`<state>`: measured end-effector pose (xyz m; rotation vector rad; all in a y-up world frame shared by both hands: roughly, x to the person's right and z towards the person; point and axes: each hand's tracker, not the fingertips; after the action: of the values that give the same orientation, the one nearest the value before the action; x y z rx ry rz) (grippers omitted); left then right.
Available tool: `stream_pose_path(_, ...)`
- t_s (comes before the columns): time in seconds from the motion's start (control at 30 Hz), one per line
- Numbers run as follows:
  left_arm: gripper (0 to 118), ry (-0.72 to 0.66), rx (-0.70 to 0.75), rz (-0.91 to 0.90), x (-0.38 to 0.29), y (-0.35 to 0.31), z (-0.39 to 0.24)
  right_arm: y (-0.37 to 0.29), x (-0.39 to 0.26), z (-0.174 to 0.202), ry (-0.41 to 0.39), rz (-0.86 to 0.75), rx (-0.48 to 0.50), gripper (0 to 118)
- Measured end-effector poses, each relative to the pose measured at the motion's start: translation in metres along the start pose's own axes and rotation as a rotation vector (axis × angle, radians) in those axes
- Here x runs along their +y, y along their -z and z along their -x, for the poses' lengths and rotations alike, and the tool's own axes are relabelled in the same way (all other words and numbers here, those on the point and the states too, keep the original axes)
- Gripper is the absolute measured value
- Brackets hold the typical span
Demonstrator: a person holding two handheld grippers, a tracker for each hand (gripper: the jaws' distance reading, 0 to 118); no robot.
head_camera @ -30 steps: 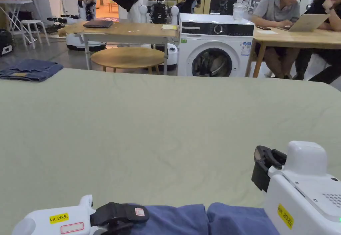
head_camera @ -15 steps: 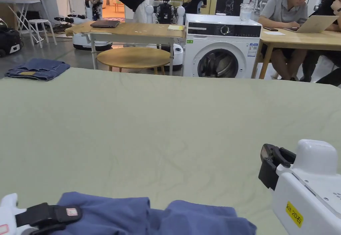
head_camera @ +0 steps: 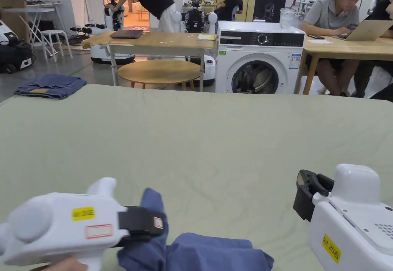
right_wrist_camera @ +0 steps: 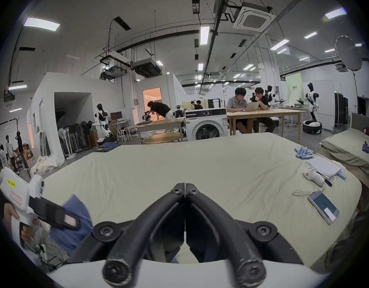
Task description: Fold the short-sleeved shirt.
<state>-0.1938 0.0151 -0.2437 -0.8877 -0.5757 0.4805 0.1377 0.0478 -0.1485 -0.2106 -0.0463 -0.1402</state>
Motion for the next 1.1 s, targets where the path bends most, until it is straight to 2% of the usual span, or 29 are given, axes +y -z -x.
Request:
stream_pose_path(0.27,7,0.136,0.006,0.186,-0.034,0.111,-0.067,-0.016,-0.001,-0.019,-0.003,-0.012,-0.038,0)
stream_pose_path(0.3,22,0.128,0.015,0.195,-0.036,0.119,-0.068,-0.017,-0.001,-0.022,-0.002,-0.012,-0.044,0)
stream_pose_path(0.33,43,0.122,0.004,0.205,-0.037,0.124,-0.068,-0.018,-0.001,-0.024,0.002,-0.013,-0.047,0)
stream_pose_path(0.4,88,0.044,-0.156,0.214,-0.04,0.122,-0.07,-0.02,-0.002,-0.03,0.011,-0.014,-0.058,0)
stream_pose_path(0.43,93,0.022,-0.215,0.208,-0.039,0.117,-0.07,-0.021,-0.002,-0.033,0.014,-0.014,-0.061,0)
stream_pose_path(0.5,93,0.024,-0.274,0.167,-0.034,0.101,-0.075,-0.021,-0.004,-0.037,0.02,-0.012,-0.07,0)
stream_pose_path(0.57,93,0.091,-0.237,0.081,-0.029,0.085,-0.08,-0.02,-0.004,-0.041,0.03,-0.01,-0.076,0)
stream_pose_path(0.63,93,0.208,-0.139,-0.011,-0.028,0.071,-0.087,-0.019,-0.005,-0.043,0.042,-0.008,-0.077,0)
stream_pose_path(0.7,93,0.344,0.042,-0.076,-0.034,0.061,-0.092,-0.019,-0.006,-0.045,0.049,-0.011,-0.078,0)
stream_pose_path(0.73,89,0.4,0.117,-0.086,-0.038,0.058,-0.092,-0.019,-0.006,-0.045,0.05,-0.011,-0.079,0)
stream_pose_path(0.77,81,0.465,0.197,-0.091,-0.045,0.059,-0.094,-0.02,-0.006,-0.046,0.051,-0.012,-0.079,0)
stream_pose_path(0.83,52,0.529,0.257,-0.075,-0.057,0.062,-0.09,-0.02,-0.006,-0.048,0.055,-0.012,-0.079,0)
stream_pose_path(0.9,20,0.55,0.254,-0.008,-0.069,0.075,-0.089,-0.018,-0.007,-0.05,0.064,-0.011,-0.08,0)
stream_pose_path(0.93,13,0.546,0.249,0.018,-0.077,0.083,-0.089,-0.018,-0.008,-0.05,0.071,-0.009,-0.078,0)
stream_pose_path(0.97,11,0.55,0.237,0.053,-0.085,0.092,-0.09,-0.018,-0.008,-0.051,0.078,-0.007,-0.076,0)
stream_pose_path(1.1,11,0.595,0.229,0.089,-0.112,0.125,-0.102,-0.021,-0.013,-0.05,0.077,0.001,-0.074,0)
